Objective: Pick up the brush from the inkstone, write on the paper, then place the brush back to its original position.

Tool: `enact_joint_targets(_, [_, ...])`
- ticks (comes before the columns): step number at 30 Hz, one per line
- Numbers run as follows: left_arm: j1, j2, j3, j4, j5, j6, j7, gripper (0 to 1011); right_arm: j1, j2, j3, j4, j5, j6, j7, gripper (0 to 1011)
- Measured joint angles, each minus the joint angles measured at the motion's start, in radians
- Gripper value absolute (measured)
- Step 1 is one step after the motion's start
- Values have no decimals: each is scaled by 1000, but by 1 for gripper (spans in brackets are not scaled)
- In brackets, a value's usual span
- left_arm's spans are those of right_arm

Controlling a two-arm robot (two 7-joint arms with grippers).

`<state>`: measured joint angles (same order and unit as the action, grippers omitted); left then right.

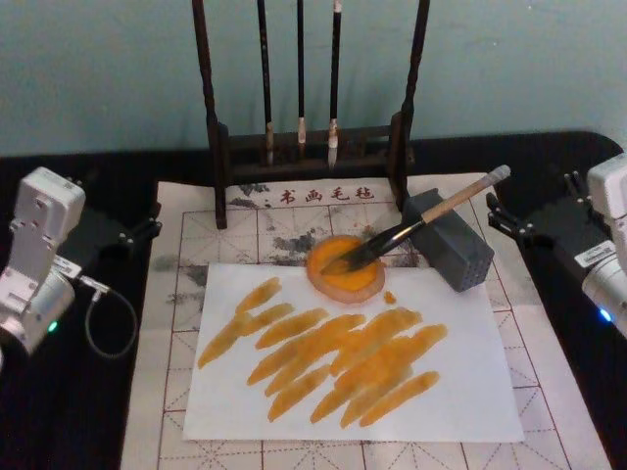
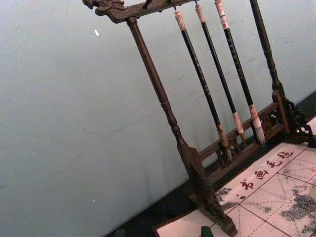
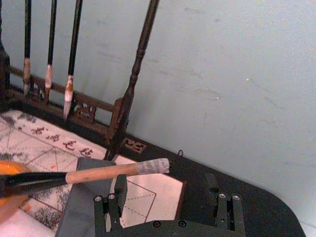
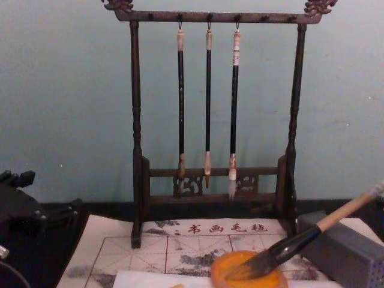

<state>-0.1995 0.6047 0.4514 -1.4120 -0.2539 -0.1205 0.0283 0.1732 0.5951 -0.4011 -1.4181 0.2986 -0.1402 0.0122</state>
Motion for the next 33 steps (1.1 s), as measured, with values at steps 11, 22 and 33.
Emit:
enact_joint_targets(11, [0, 0, 0, 0, 0, 0, 0, 1001, -48, -17, 82, -25, 140, 5, 95, 1000])
enact_joint_targets(22, [0, 0, 0, 0, 0, 0, 0, 1001, -67, -56, 143, -31, 299, 67, 218, 1000])
enact_joint_targets(33, [0, 0, 0, 0, 0, 0, 0, 1001, -66, -120, 213, -2, 489, 191, 323, 1000])
